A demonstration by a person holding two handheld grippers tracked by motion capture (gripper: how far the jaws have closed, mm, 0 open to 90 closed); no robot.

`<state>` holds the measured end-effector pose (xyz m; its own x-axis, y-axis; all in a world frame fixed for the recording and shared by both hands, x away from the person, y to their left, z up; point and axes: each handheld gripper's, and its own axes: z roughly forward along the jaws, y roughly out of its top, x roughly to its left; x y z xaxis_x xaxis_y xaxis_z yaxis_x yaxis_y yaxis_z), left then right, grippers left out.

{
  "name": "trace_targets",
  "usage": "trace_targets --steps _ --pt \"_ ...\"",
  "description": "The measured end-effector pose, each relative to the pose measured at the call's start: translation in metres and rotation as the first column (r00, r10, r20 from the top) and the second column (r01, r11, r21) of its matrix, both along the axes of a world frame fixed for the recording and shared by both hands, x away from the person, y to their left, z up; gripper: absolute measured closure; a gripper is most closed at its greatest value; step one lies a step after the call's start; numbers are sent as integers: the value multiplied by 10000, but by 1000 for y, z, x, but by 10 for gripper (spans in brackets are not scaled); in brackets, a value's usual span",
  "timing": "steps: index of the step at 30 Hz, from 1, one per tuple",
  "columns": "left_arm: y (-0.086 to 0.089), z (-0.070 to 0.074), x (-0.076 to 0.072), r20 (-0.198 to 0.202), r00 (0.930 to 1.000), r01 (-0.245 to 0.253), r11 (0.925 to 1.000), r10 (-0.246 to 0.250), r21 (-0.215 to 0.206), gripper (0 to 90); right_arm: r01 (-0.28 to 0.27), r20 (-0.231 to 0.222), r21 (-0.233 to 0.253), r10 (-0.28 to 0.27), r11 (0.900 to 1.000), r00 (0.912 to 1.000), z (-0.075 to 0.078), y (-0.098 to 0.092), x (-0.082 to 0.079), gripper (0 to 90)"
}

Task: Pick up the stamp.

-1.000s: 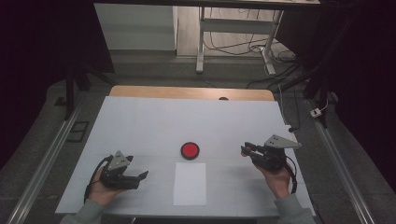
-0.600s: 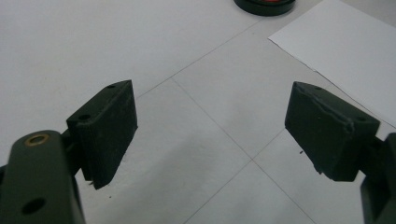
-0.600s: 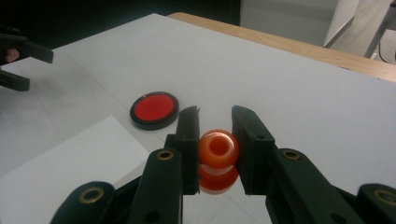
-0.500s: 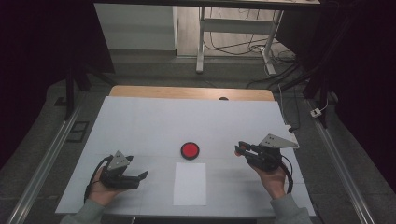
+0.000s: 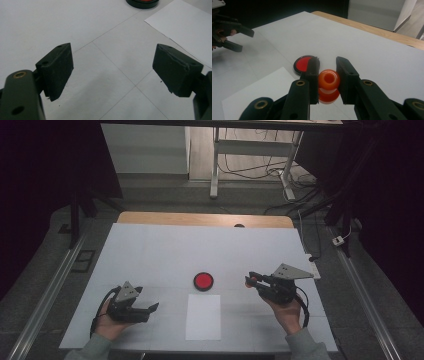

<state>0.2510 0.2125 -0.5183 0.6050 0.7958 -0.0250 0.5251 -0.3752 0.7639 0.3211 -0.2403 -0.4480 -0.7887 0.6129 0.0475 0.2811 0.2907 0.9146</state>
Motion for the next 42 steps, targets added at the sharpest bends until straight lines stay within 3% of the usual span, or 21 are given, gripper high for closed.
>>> trace_targets --steps 42 --pt "-1 0 1 -9 10000 31 10000 -31 16 171 -1131 -14 -220 1131 9933 9936 -9 51 -11 720"
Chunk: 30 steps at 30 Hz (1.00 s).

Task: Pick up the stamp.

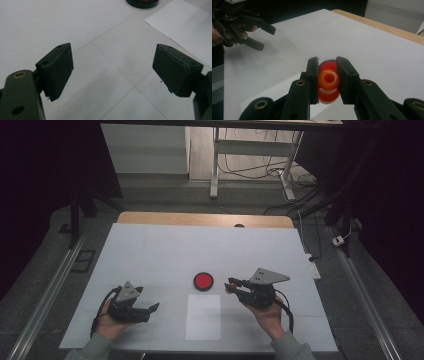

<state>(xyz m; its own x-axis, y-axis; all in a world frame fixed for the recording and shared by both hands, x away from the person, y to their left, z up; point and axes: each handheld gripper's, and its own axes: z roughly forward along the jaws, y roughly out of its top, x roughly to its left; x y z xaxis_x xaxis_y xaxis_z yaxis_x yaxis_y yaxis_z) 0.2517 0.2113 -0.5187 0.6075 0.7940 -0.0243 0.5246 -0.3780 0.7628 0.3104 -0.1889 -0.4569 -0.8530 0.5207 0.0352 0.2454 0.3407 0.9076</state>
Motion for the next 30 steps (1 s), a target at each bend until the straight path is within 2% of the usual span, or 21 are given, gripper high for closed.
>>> trace_targets --steps 11,14,21,30 --pt "0 0 0 53 10000 -33 10000 33 -39 171 -291 -100 102 292 9995 9995 -4 14 -3 720" --pt "0 0 0 59 10000 -7 10000 7 -31 171 -398 -127 -48 398 9992 9991 -6 18 -4 720" --pt "1 0 0 55 10000 -11 10000 11 -39 171 -700 -97 -38 699 9975 9975 -9 28 -7 720" --pt "0 1 -1 77 10000 -7 10000 7 -45 171 -704 -76 -13 704 9975 9975 -8 28 -7 720"
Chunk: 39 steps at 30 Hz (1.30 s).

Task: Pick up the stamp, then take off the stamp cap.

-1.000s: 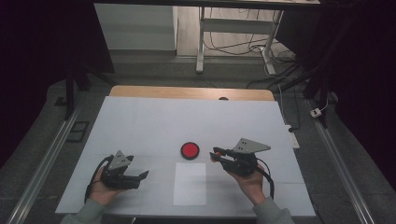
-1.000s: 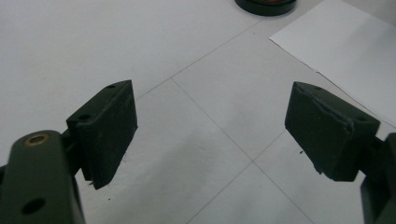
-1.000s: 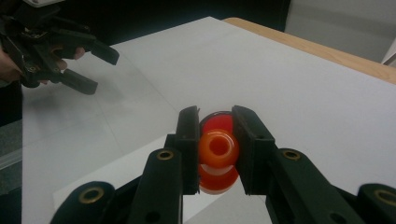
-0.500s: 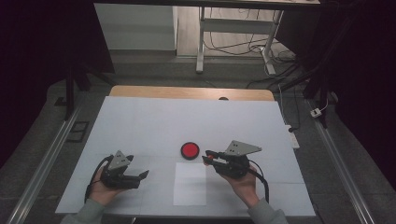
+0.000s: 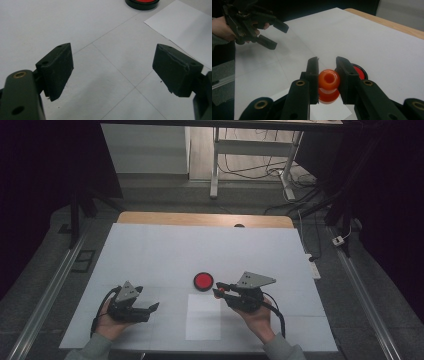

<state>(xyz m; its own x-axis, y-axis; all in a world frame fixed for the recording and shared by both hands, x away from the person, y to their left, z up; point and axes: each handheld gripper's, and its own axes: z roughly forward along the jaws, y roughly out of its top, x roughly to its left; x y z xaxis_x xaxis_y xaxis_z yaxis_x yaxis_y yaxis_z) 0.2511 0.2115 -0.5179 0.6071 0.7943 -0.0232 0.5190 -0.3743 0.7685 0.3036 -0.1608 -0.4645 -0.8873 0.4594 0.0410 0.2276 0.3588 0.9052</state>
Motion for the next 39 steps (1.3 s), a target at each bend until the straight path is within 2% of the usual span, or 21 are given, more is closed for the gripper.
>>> trace_targets --steps 8,18,28,34,39 --pt "-3 2 1 44 10000 48 10000 -47 -82 171 31 11 76 -31 10000 10000 1 -1 1 720" --pt "-24 9 4 215 9975 683 9975 -680 -151 171 29 0 72 -29 10000 10000 0 -1 2 720" --pt "-54 16 9 324 9862 1626 9867 -1625 -14 173 24 -48 34 -24 10000 10000 -1 1 2 720" --pt "-66 21 12 358 9806 1936 9806 -1925 -304 176 14 -44 73 -14 10000 10000 -2 1 2 720" --pt "-76 25 14 441 9750 2195 9749 -2178 -374 177 7 -25 44 -7 10000 10000 -2 2 2 720"
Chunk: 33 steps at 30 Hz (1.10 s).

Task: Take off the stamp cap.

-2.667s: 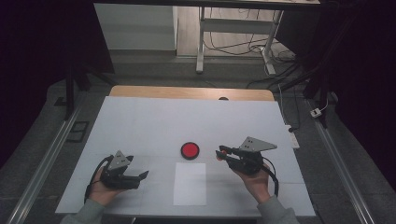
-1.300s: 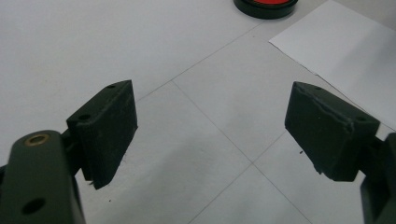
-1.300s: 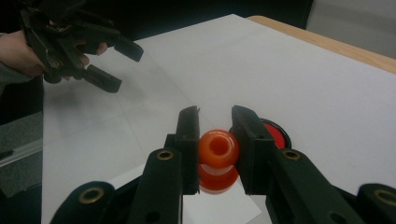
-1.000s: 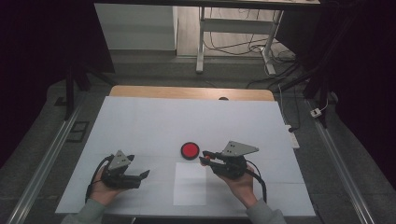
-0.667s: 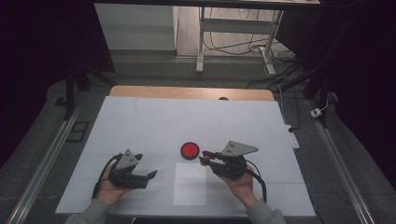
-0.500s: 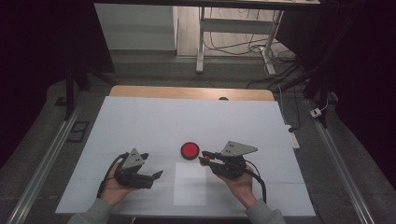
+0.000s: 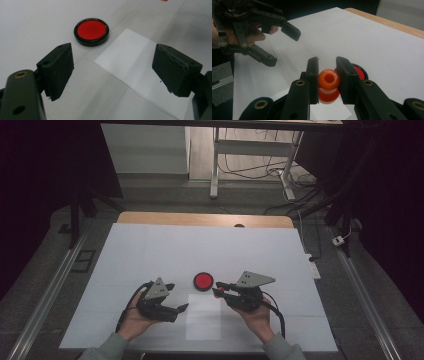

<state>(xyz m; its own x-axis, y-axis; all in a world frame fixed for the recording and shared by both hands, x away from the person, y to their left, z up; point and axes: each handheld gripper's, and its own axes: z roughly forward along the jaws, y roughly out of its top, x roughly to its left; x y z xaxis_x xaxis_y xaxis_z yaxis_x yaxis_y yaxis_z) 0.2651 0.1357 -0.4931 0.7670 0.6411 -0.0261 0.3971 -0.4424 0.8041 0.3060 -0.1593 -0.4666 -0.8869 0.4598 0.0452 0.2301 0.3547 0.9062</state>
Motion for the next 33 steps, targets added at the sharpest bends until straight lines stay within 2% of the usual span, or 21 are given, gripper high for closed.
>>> trace_targets --steps 11,33 --pt "-20 6 2 77 9991 425 9990 -424 -115 178 -70 32 -40 70 10000 10000 0 2 0 720" --pt "-47 10 9 213 9960 861 9962 -863 101 191 -82 118 9 82 10000 9999 -1 4 -1 720"
